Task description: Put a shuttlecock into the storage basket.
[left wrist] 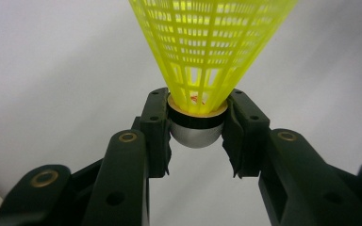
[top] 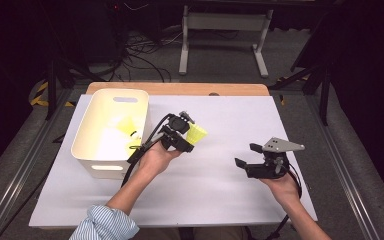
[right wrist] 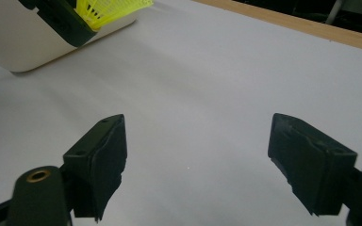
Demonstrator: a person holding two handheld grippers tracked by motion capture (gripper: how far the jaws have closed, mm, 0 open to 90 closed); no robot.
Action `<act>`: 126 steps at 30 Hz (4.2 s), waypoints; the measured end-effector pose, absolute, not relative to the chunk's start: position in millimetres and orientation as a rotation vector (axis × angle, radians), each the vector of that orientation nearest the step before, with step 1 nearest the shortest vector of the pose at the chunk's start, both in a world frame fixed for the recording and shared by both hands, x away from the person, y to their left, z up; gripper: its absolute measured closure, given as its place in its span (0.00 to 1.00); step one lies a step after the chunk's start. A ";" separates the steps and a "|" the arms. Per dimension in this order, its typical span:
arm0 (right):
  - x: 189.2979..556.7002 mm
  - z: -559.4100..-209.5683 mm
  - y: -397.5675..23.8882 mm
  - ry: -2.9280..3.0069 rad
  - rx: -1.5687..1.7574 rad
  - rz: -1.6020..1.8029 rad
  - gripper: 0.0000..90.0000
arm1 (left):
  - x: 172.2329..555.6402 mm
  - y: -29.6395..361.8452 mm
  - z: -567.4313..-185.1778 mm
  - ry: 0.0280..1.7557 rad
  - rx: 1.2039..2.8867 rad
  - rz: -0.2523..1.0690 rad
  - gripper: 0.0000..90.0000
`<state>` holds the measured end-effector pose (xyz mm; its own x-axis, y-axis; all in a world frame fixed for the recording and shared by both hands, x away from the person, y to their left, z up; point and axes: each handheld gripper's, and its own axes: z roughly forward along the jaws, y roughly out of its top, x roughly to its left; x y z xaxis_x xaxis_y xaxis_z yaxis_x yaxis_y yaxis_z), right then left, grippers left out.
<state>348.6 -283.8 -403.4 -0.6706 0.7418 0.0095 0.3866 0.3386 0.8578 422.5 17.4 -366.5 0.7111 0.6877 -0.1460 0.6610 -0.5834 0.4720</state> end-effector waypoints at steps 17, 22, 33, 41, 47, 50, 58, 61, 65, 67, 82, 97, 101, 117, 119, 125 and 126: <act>335.0 -422.9 -297.5 2.179 1.037 1.279 0.21 | 421.6 19.0 -357.2 1.031 2.420 0.078 0.72; 331.3 -429.3 -301.3 2.163 1.054 1.289 0.20 | 421.3 19.8 -354.3 1.035 2.417 0.082 0.72; 323.7 -440.4 -310.4 2.124 1.071 1.291 0.20 | 420.8 24.2 -347.8 1.044 2.417 0.084 0.72; 319.4 -443.4 -319.2 2.088 1.099 1.306 0.19 | 420.8 29.0 -343.0 1.047 2.408 0.081 0.72; 315.1 -445.8 -324.7 2.073 1.113 1.326 0.18 | 420.6 33.5 -338.6 1.056 2.401 0.080 0.72; 312.3 -447.5 -325.9 2.072 1.108 1.321 0.17 | 420.8 36.2 -336.1 1.060 2.396 0.088 0.72; 308.9 -450.1 -327.7 2.068 1.121 1.339 0.16 | 421.1 40.9 -331.6 1.075 2.387 0.082 0.72; 307.5 -450.9 -328.9 2.062 1.127 1.342 0.16 | 421.8 42.8 -330.9 1.084 2.386 0.080 0.72; 307.6 -452.7 -329.6 2.057 1.133 1.336 0.16 | 422.8 45.7 -330.2 1.093 2.378 0.073 0.72; 308.1 -453.8 -328.9 2.067 1.129 1.330 0.16 | 423.4 47.2 -329.2 1.098 2.375 0.072 0.72; 308.6 -455.1 -328.6 2.072 1.125 1.317 0.16 | 429.8 51.0 -322.0 1.118 2.382 0.077 0.72; 308.6 -455.4 -327.0 2.084 1.116 1.311 0.16 | 432.1 62.4 -313.9 1.155 2.385 0.094 0.72; 308.4 -455.2 -327.0 2.084 1.115 1.310 0.16 | 432.3 67.0 -311.2 1.161 2.381 0.105 0.72; 308.4 -455.5 -327.0 2.084 1.114 1.311 0.16 | 433.2 83.9 -306.1 1.210 2.343 0.101 0.72; 308.2 -455.4 -327.0 2.086 1.112 1.311 0.16 | 432.6 86.6 -304.6 1.213 2.339 0.101 0.72; 308.5 -455.8 -326.2 2.094 1.110 1.303 0.15 | 431.7 93.1 -303.1 1.221 2.330 0.096 0.72; 308.6 -455.8 -326.3 2.093 1.109 1.302 0.15 | 431.7 94.2 -302.7 1.222 2.327 0.094 0.72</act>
